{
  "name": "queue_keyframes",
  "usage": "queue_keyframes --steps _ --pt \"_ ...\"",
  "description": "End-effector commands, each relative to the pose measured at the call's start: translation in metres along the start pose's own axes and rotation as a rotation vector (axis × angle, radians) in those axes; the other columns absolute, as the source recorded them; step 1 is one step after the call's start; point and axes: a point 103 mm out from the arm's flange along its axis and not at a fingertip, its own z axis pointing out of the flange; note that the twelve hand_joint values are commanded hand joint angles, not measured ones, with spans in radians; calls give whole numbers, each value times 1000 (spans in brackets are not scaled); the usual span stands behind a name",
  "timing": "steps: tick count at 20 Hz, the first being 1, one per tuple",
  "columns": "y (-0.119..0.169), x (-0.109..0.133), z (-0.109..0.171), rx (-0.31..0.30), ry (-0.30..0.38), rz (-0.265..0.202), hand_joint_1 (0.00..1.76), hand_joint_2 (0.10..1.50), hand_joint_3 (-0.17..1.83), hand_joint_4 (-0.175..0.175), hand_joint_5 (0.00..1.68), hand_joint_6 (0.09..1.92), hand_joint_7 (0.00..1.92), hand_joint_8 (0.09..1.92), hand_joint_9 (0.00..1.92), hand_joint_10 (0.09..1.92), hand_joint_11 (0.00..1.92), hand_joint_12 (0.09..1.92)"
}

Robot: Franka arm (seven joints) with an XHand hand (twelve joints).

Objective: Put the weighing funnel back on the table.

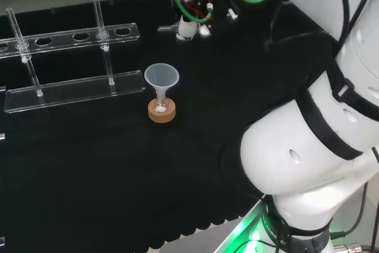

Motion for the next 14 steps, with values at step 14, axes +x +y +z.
queue_keyframes --steps 14 --pt "58 -35 53 31 125 -23 1101 692 650 175 1195 810 704 657 1112 278 822 1042"
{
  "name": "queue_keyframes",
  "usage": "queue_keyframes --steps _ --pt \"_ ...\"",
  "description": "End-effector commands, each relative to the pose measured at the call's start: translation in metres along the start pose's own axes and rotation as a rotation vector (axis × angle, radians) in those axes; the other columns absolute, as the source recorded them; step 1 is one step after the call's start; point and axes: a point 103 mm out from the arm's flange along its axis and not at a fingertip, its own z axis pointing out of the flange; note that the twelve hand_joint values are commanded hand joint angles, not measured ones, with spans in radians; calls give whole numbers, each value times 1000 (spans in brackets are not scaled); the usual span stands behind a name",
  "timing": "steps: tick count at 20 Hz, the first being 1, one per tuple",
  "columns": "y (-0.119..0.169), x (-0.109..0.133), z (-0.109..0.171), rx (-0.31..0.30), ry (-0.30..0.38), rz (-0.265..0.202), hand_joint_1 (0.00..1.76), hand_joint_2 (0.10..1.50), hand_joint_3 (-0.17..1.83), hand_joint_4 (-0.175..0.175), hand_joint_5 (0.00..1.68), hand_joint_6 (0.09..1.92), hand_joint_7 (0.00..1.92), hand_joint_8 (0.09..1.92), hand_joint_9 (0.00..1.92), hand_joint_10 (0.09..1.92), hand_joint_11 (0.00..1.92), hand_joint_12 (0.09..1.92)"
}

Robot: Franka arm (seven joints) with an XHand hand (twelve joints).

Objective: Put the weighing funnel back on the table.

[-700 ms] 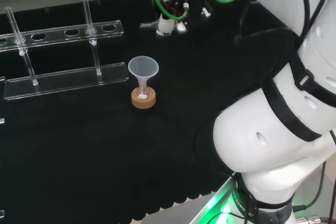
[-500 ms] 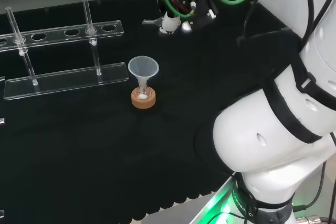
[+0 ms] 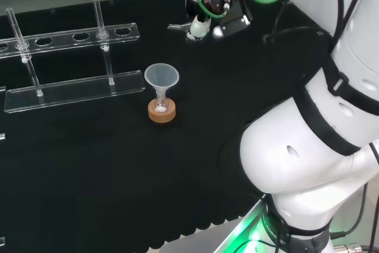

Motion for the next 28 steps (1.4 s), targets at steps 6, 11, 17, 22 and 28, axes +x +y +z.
queue_keyframes --steps 6,11,17,22,28 --pt "67 -14 40 64 -43 -41 1101 692 650 175 1195 810 704 657 1112 275 823 1041" --pt "91 -10 59 90 -53 -65 1101 692 650 175 1195 810 704 657 1112 274 824 1040" --pt "111 -3 85 121 -56 -85 1101 692 650 175 1194 811 704 657 1113 272 824 1039" --pt "126 -1 109 138 -46 -103 1101 692 650 175 1194 811 704 657 1113 270 825 1039" --pt "138 8 135 165 -38 -132 1101 692 650 175 1194 811 704 657 1113 268 825 1038"
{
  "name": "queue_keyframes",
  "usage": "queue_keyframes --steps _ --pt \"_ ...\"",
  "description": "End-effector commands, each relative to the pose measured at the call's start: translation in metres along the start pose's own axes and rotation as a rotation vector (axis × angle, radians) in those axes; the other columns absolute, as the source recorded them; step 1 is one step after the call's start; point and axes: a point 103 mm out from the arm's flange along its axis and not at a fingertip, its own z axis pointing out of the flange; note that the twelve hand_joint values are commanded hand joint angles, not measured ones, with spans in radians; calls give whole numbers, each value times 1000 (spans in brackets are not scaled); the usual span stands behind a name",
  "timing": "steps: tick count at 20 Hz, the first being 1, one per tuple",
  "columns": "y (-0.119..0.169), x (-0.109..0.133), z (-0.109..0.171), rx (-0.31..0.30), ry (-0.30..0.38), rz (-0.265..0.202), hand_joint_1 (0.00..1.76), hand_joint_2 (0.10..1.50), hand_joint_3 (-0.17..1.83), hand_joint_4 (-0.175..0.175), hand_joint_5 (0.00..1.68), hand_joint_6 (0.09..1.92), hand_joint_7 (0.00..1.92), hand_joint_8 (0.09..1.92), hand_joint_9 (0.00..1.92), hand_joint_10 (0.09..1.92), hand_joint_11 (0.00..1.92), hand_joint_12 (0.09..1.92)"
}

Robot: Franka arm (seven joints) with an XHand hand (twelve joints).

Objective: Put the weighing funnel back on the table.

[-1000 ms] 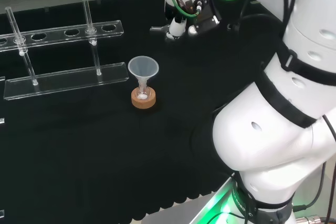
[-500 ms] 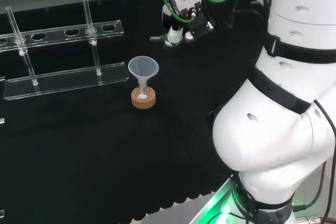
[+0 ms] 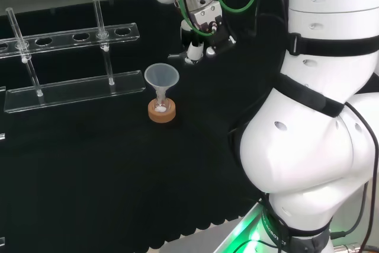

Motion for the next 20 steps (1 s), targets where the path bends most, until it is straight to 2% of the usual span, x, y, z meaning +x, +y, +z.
queue_keyframes --steps 1,13,20 --pt "22 7 20 13 7 -35 1101 692 650 175 1194 811 704 657 1113 268 825 1038" --pt "50 18 46 51 15 -56 1101 692 650 175 1195 810 706 658 1104 261 825 1037" --pt "57 19 55 65 11 -54 1101 692 650 175 1195 809 706 658 1103 259 825 1037"
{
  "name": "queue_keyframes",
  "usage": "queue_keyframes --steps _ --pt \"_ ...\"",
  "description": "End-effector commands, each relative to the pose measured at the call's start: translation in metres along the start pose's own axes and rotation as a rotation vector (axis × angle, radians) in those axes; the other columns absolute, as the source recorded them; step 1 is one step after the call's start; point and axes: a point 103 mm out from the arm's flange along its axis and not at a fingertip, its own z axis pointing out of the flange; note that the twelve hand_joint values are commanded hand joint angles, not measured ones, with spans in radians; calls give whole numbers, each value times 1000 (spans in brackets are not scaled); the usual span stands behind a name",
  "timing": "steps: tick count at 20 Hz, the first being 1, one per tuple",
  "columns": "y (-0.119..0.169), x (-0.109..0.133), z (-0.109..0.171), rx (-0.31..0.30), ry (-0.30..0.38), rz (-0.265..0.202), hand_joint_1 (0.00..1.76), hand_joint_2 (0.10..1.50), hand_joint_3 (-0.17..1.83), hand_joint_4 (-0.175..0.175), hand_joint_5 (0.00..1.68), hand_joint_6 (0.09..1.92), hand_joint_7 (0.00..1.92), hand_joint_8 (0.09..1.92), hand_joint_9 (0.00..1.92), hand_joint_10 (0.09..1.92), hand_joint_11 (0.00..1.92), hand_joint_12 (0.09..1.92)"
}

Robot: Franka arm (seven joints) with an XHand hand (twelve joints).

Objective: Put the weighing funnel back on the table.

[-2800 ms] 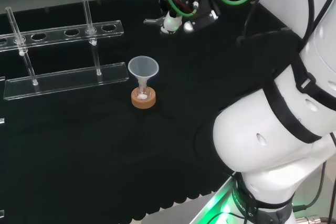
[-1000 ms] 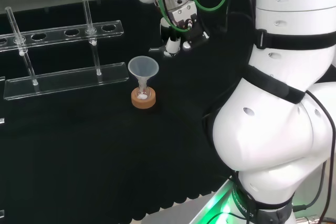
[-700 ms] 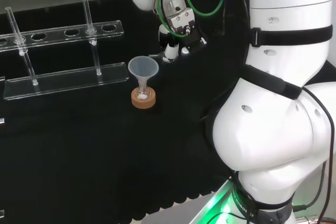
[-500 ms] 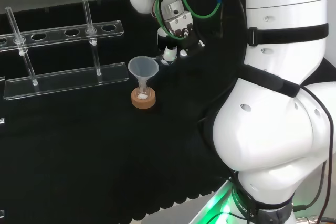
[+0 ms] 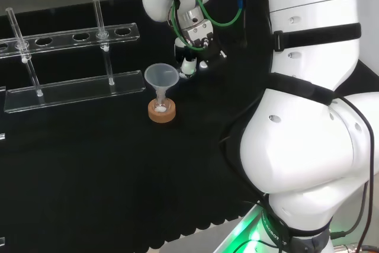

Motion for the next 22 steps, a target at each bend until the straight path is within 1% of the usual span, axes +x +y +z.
queue_keyframes --steps 1,7,8,9,11,12,13,14,15,16,18,20,22 --pt "4 0 5 10 -3 2 1101 692 649 175 1195 809 706 658 1103 259 825 1037" --pt "3 0 6 8 -12 8 1101 692 649 175 1196 808 697 655 1101 257 824 1037" --pt "3 0 6 11 -15 9 1100 705 623 175 1195 797 674 659 1093 254 822 1039" --pt "3 0 7 14 -18 10 1096 738 562 175 1191 779 641 673 1080 253 817 1043" --pt "2 -1 8 15 -23 10 1076 871 328 175 1148 779 552 711 1028 264 785 1069" --pt "1 -1 9 17 -26 9 1042 891 249 124 1069 730 509 718 994 275 764 1081" --pt "0 -1 9 18 -25 6 1013 881 229 76 971 687 467 718 953 295 742 1091" --pt "-1 -2 9 18 -19 0 990 855 253 42 873 666 427 716 909 322 720 1101" --pt "-2 -2 9 16 -15 -7 967 815 303 17 742 643 372 711 851 356 687 1120" --pt "-3 -2 9 14 -17 -14 947 773 365 2 624 610 317 705 792 397 650 1142" --pt "-6 -2 7 6 -15 -24 909 696 469 -13 444 473 226 692 669 484 563 1194" --pt "-11 -3 5 -2 -12 -32 874 650 514 -15 367 353 159 676 563 545 465 1256" --pt "-16 -4 2 -19 -9 -35 839 623 520 -16 334 248 111 663 475 601 394 1297"
